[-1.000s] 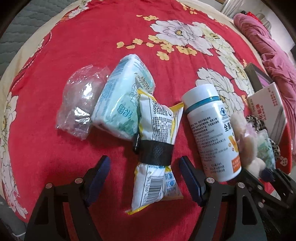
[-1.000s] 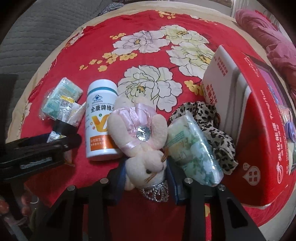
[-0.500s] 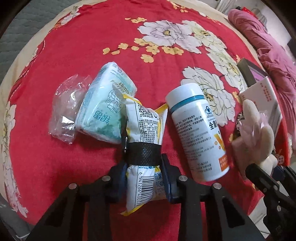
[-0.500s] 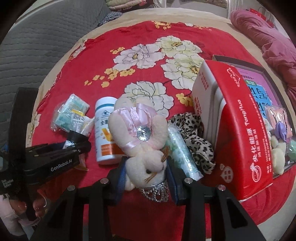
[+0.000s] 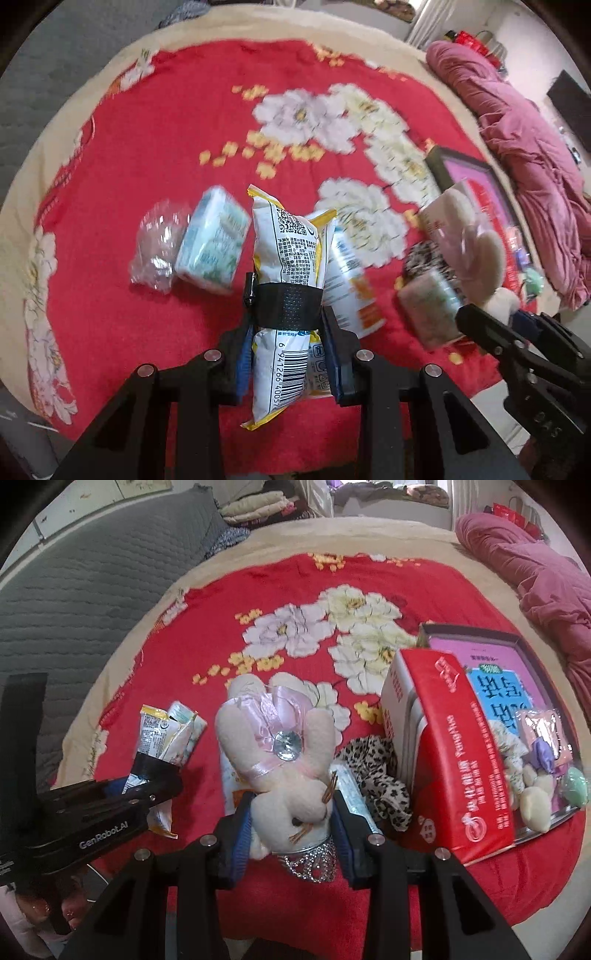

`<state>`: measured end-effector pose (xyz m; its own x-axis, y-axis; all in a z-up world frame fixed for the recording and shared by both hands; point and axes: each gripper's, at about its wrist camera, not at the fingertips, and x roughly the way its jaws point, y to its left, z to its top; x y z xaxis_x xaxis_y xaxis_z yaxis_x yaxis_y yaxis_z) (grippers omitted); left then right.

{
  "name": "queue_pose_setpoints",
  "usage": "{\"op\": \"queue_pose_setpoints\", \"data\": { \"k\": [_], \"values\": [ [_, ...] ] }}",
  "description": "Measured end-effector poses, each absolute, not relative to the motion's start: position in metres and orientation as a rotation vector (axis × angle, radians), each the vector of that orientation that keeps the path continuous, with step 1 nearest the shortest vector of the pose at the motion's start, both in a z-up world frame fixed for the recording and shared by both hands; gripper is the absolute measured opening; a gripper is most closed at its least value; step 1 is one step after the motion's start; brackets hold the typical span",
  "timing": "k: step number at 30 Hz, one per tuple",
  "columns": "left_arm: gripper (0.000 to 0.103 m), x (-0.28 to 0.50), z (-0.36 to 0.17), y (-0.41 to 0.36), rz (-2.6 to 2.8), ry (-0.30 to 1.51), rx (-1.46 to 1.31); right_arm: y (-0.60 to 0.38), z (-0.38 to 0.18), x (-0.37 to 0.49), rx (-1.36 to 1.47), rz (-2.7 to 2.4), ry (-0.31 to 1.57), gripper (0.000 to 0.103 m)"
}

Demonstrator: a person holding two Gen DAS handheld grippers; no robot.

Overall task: Organize soft objects
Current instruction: 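Carry the snack bag with the left tool while the right tool carries the pink bunny to the tray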

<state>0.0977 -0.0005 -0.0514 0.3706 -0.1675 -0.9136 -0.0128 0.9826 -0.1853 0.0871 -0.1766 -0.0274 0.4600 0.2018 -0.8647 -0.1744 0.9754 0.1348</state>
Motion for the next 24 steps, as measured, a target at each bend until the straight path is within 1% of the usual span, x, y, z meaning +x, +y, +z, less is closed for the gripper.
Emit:
{"op": "queue_pose_setpoints", "data": {
  "k": [8,17,24],
  "values": [
    [0.034,0.091,-0.006,-0.016,-0.134,1.109,-0.156,-0.199,0.008,0.076,0.063,0.219,1.008,0.039],
    [0.034,0.081,0.023,-0.049,-0.186,1.054,-0.105,-0.232,0.034,0.061,0.108,0.183,0.960,0.039],
    [0.034,0.075,0.033,-0.078,-0.230,1.040,-0.071,-0.262,0.049,0.053,0.116,0.135,0.940,0.039]
  ]
}}
